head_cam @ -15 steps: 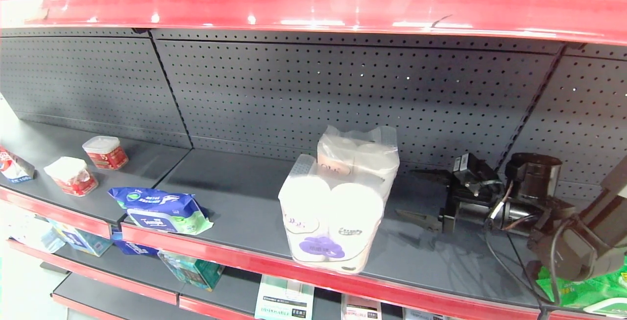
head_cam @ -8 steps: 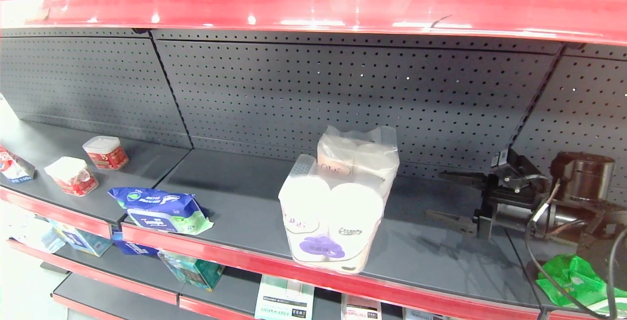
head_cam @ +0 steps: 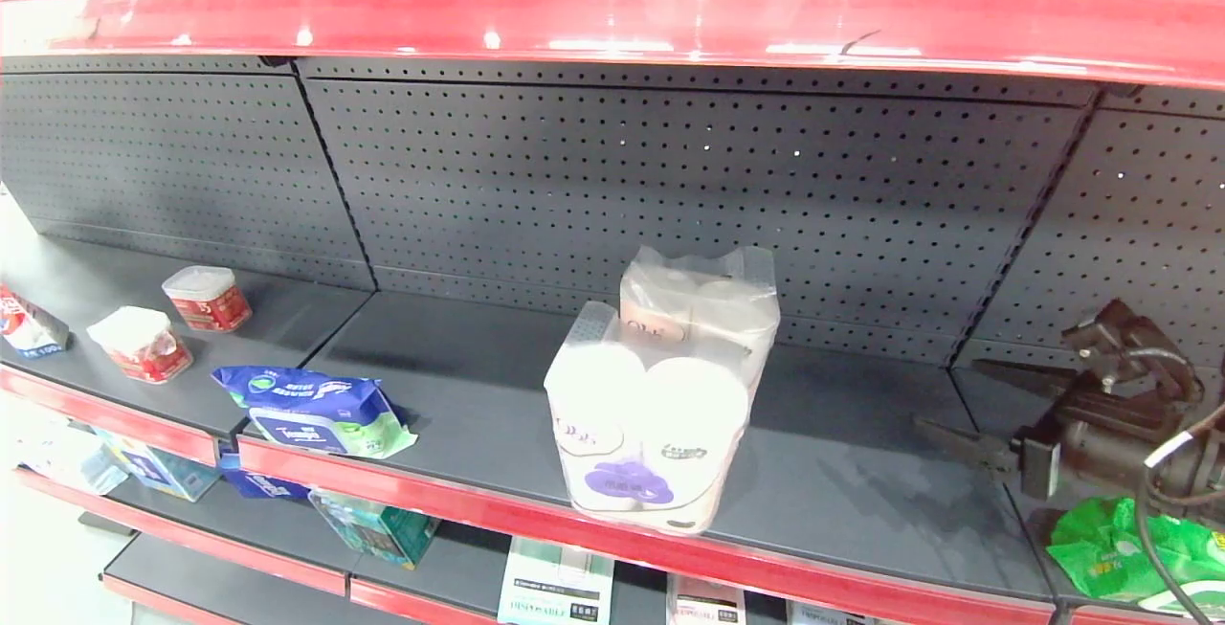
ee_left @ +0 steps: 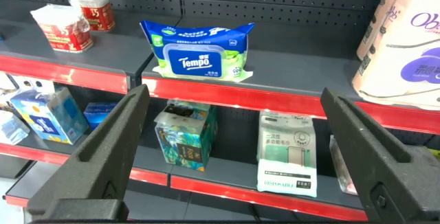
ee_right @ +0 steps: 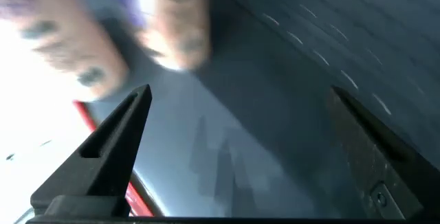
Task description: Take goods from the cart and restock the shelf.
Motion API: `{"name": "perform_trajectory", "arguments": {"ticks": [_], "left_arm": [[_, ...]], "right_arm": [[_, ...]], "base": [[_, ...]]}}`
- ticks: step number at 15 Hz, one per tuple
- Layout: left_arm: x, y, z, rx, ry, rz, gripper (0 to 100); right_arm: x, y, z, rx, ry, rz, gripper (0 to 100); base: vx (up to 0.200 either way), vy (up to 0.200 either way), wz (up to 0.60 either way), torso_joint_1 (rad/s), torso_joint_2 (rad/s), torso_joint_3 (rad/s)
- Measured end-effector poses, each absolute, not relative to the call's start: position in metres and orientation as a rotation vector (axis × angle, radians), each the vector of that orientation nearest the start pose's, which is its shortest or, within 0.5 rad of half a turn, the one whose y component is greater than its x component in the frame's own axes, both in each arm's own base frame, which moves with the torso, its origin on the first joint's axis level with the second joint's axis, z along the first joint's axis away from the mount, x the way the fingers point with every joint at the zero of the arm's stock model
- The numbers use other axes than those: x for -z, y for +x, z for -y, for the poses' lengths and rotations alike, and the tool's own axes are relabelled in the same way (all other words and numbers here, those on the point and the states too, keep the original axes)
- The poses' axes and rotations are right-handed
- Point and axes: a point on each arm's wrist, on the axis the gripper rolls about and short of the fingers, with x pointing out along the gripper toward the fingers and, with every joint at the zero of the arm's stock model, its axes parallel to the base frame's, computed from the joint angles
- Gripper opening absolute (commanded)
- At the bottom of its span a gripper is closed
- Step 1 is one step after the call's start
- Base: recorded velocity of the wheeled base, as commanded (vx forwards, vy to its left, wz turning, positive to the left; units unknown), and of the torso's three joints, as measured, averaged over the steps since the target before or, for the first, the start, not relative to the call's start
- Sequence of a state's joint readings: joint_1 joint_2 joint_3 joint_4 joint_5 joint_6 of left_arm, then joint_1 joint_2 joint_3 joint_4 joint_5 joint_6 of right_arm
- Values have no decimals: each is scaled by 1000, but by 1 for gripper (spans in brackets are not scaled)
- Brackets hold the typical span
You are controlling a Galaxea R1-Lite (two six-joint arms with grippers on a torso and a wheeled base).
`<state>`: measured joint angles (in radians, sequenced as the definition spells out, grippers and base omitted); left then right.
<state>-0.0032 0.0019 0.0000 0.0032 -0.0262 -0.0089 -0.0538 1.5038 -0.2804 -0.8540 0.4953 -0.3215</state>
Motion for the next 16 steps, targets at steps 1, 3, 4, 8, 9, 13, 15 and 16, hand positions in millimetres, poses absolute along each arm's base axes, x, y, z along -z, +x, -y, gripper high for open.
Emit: {"name": "perform_trajectory", "arguments": {"ticks": [1,3,4,8,9,13,15,16], "left_arm": [[-75,-23,1,29,-9,-5,100],[-75,-23,1,29,-9,-5,100],[-75,-23,1,29,-9,-5,100],[-75,-23,1,29,-9,-5,100],[-75,-23,1,29,-9,-5,100],[-75,-23,1,29,-9,-5,100],[-75,-23,1,29,-9,-5,100],[-75,-23,1,29,-9,-5,100]], "right_arm": [[-129,190,1,-401,-207,-299,100],[-135,160,2,-265,-204,-299,100],[-137,142,2,-207,-202,-287,100],[-133,68,1,-82,-184,-182,100],[-128,52,1,-66,-182,-160,100],[-100,1,-1,0,-162,-75,100],[-86,-9,-2,18,-59,-102,100],[-83,-12,-2,26,-39,-98,100]], "base": [[0,0,0,0,0,0],[0,0,0,0,0,0],[0,0,0,0,0,0],[0,0,0,0,0,0],[0,0,0,0,0,0],[0,0,0,0,0,0],[0,0,0,0,0,0],[0,0,0,0,0,0]]}}
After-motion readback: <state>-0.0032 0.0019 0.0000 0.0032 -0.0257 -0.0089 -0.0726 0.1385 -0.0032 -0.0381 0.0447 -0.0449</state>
